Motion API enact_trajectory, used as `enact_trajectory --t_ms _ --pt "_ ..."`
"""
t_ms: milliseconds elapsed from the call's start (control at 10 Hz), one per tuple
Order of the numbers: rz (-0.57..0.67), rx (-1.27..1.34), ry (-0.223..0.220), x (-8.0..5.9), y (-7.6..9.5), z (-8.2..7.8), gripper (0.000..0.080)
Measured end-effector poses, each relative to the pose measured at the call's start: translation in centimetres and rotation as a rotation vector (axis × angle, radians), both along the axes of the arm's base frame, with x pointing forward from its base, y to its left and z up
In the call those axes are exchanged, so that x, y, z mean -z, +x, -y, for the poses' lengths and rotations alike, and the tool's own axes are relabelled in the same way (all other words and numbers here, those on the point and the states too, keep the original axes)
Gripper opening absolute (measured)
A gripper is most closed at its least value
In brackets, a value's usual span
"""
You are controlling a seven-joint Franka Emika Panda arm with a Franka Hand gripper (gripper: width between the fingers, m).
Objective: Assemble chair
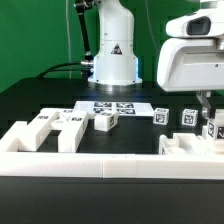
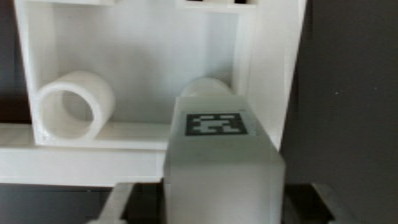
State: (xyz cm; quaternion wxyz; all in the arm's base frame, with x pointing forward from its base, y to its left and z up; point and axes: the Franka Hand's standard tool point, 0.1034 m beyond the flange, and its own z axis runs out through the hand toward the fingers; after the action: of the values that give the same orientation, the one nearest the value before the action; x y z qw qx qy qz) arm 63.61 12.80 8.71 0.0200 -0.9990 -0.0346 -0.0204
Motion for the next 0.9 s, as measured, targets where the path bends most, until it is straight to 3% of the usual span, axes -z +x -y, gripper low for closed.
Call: enact_trajectory --t_ms 200,900 --pt "-0.002 0.058 0.003 0.00 0.00 0.00 0.0285" --pt "-0.023 0.684 0.038 0.12 -0.10 0.09 0.0287"
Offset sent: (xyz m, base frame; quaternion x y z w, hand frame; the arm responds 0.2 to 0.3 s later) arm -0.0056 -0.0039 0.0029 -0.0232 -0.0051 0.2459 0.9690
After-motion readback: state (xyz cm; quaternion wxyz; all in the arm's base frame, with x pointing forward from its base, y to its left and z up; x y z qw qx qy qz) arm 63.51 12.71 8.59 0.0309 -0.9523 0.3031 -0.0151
